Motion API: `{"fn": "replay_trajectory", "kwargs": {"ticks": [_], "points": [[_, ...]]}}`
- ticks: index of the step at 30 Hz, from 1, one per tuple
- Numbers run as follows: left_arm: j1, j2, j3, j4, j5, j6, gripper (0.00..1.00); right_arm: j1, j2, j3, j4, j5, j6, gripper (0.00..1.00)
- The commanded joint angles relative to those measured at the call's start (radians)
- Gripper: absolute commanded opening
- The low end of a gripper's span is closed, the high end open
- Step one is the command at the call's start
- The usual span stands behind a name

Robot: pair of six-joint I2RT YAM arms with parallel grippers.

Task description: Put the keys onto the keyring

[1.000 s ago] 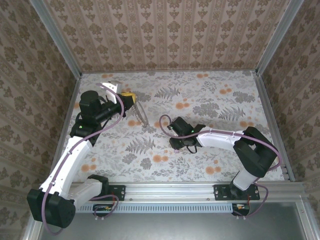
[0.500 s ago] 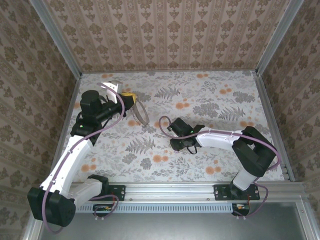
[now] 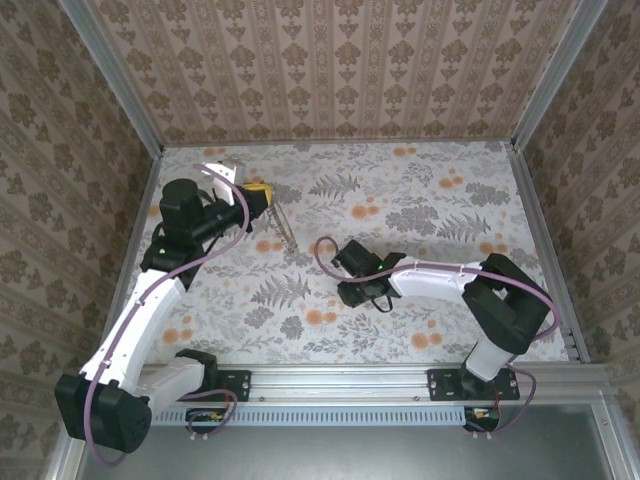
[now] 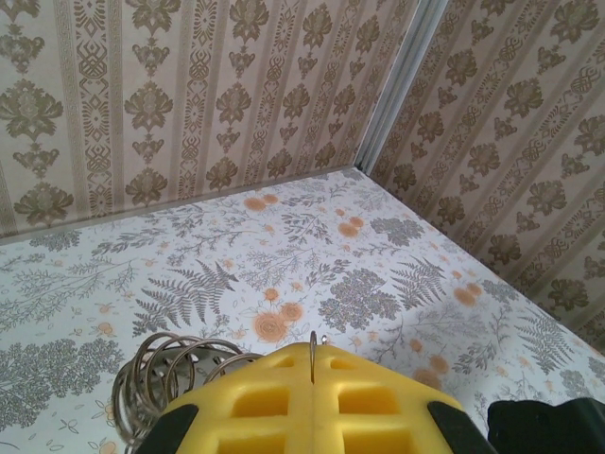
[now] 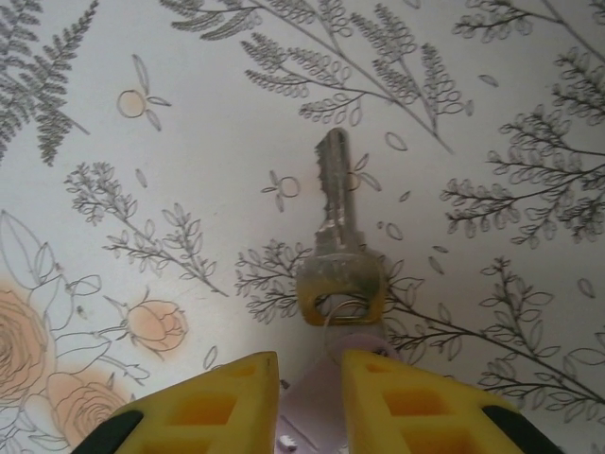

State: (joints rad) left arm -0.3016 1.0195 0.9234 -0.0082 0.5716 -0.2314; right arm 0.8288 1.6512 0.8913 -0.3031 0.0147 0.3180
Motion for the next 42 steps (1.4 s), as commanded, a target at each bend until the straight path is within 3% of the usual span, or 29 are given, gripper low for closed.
{"fn": "replay_trajectory", "kwargs": {"ticks": [1, 9, 19, 42], "points": [[-0.005, -0.003, 0.029, 0.042, 0.004, 0.019, 0.0, 0.029, -0.015, -0.002, -0.017, -0.016, 0.027, 0.26], [-0.006, -0.001, 0.027, 0.041, -0.007, 0.017, 0.0, 0.094, -0.018, -0.031, 0.014, -0.03, 0.073, 0.26], [-0.006, -0.005, 0.032, 0.035, 0.0, 0.018, 0.0, 0.093, -0.022, -0.094, 0.019, -0.004, 0.09, 0.26], [-0.005, -0.041, 0.028, 0.034, 0.001, 0.011, 0.0, -0.195, -0.126, -0.12, 0.007, -0.05, 0.146, 0.27]]}}
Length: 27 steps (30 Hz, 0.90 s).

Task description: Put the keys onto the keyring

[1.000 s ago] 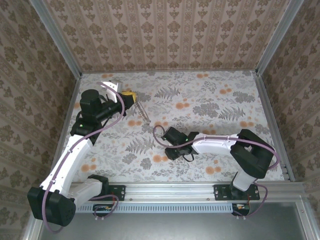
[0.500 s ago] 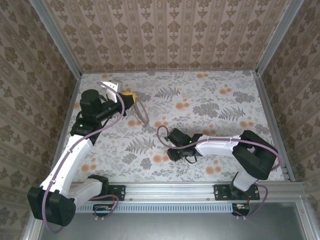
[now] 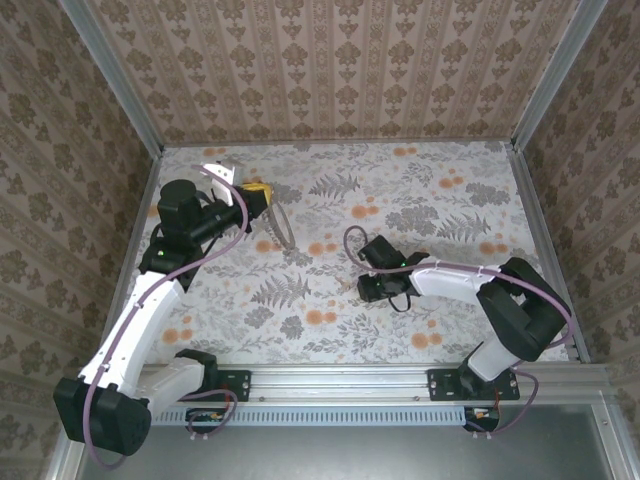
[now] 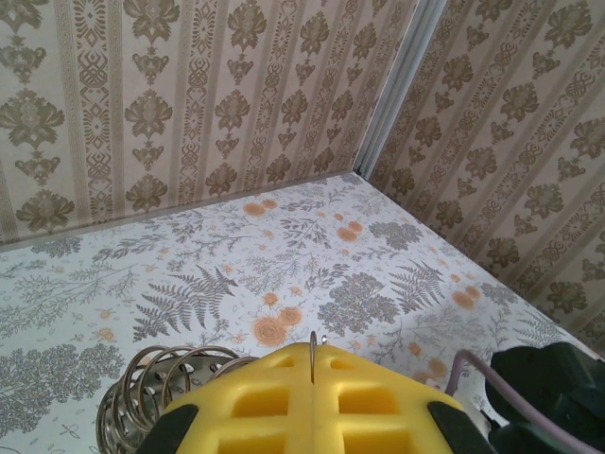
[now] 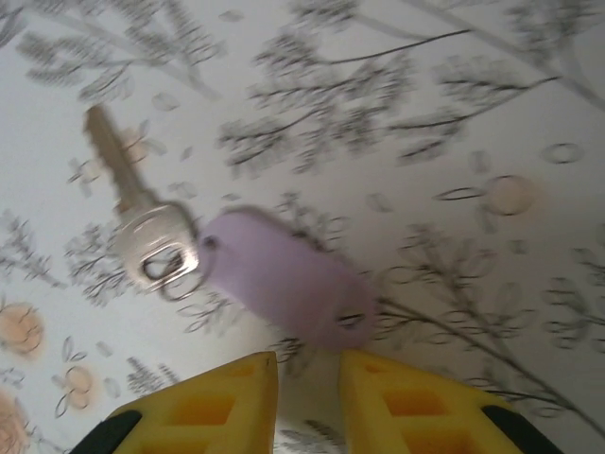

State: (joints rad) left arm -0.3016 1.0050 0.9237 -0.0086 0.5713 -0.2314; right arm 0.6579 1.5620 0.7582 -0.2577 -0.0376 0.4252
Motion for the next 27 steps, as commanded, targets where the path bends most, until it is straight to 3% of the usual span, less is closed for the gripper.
{"fn": "replay_trajectory", "kwargs": {"ticks": [1, 13, 27], "points": [[-0.005, -0.025, 0.027, 0.036, 0.002, 0.011, 0.0, -0.026, -0.047, 0.019, -0.035, -0.002, 0.051, 0.27], [-0.006, -0.023, 0.007, 0.063, -0.001, 0.003, 0.0, 0.004, -0.065, 0.066, 0.001, -0.067, 0.294, 0.28], [-0.005, -0.022, 0.001, 0.08, 0.011, -0.002, 0.0, 0.02, 0.014, 0.088, 0.034, -0.07, 0.345, 0.29]]}}
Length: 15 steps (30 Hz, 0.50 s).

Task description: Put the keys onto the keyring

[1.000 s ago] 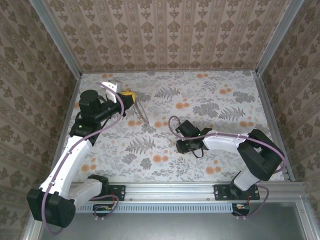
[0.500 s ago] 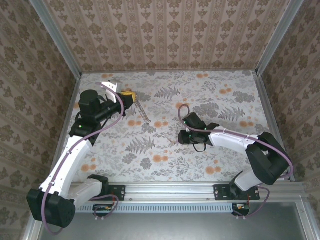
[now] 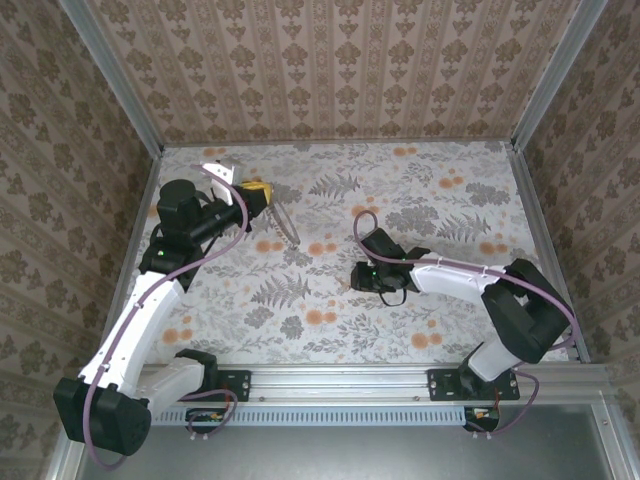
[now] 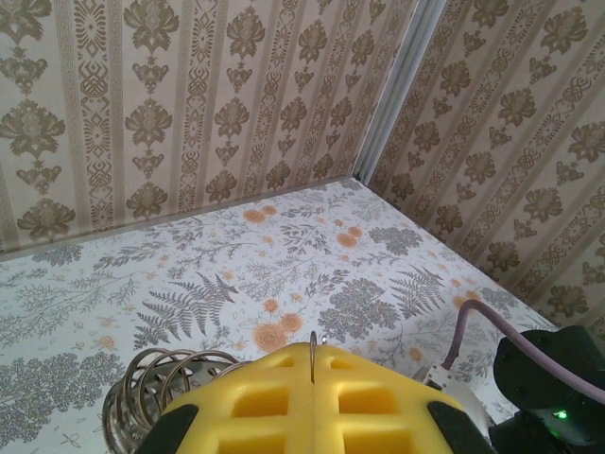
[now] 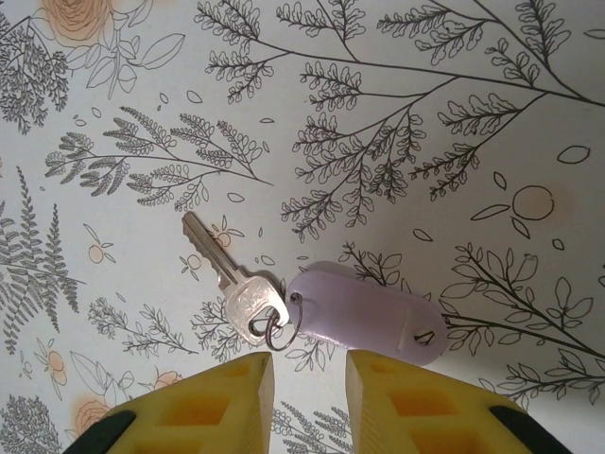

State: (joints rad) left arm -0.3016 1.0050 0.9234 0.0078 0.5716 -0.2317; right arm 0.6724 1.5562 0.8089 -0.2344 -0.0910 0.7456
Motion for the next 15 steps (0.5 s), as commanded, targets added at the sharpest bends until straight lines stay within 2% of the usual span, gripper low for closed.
{"fn": "replay_trajectory", "kwargs": {"ticks": [1, 15], "points": [[-0.006, -0.022, 0.0, 0.067, 0.012, -0.003, 0.0, 0.005, 0.025, 0.04, 0.012, -0.019, 0.024, 0.29], [-0.005, -0.028, -0.013, 0.076, 0.019, -0.006, 0.0, 0.007, 0.11, 0.067, 0.037, -0.055, 0.038, 0.29]]}}
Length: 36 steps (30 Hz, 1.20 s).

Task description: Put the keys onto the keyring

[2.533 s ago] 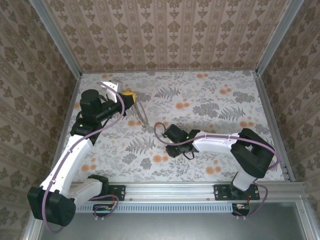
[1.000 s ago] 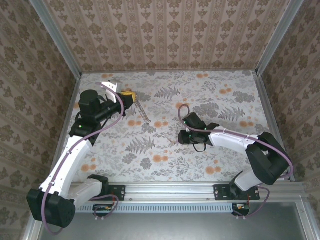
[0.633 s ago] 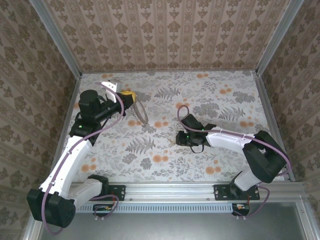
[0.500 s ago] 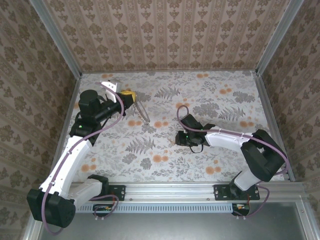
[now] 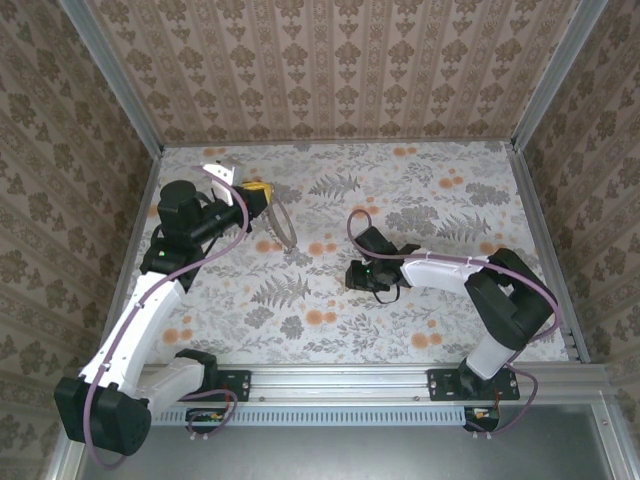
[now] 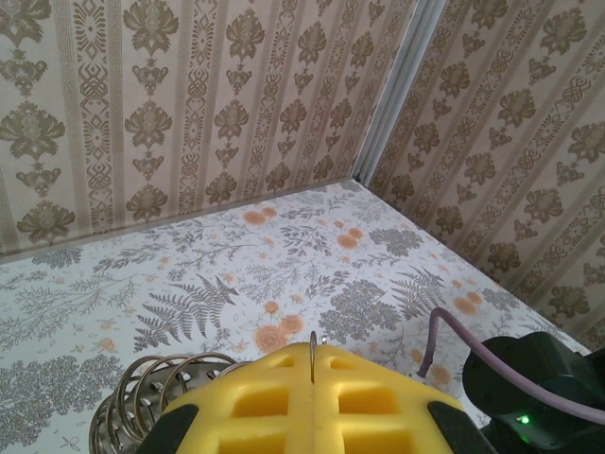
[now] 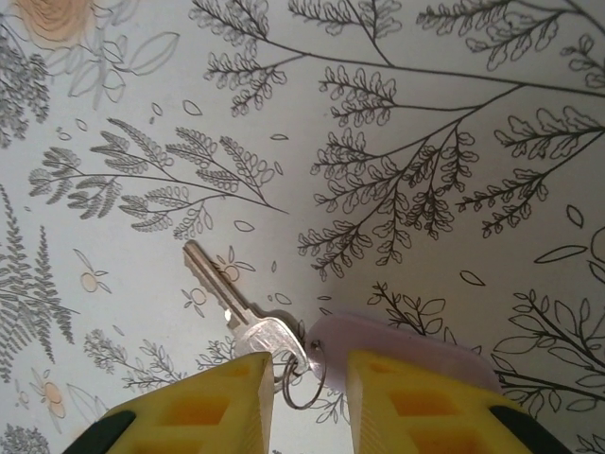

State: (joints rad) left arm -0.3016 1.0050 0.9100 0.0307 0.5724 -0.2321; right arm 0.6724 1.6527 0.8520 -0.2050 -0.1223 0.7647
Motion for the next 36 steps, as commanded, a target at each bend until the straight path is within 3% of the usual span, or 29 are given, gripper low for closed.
{"fn": "replay_trajectory", "kwargs": {"ticks": [1, 15, 23, 31, 36], "points": [[-0.005, -0.028, 0.001, 0.053, 0.019, -0.005, 0.0, 0.007, 0.015, 0.023, 0.009, -0.025, 0.019, 0.29], [-0.006, -0.026, -0.004, 0.059, 0.021, -0.007, 0.0, 0.007, 0.04, 0.034, 0.021, -0.031, 0.018, 0.21], [-0.005, -0.025, 0.0, 0.054, 0.023, -0.01, 0.0, 0.005, 0.011, 0.035, 0.001, -0.027, 0.0, 0.0], [-0.009, -0.02, 0.017, 0.041, 0.048, -0.01, 0.0, -0.016, -0.16, 0.047, -0.051, -0.028, -0.146, 0.0], [-0.03, -0.011, 0.035, 0.028, 0.086, 0.007, 0.0, -0.045, -0.343, 0.029, -0.01, -0.108, -0.297, 0.0]]}}
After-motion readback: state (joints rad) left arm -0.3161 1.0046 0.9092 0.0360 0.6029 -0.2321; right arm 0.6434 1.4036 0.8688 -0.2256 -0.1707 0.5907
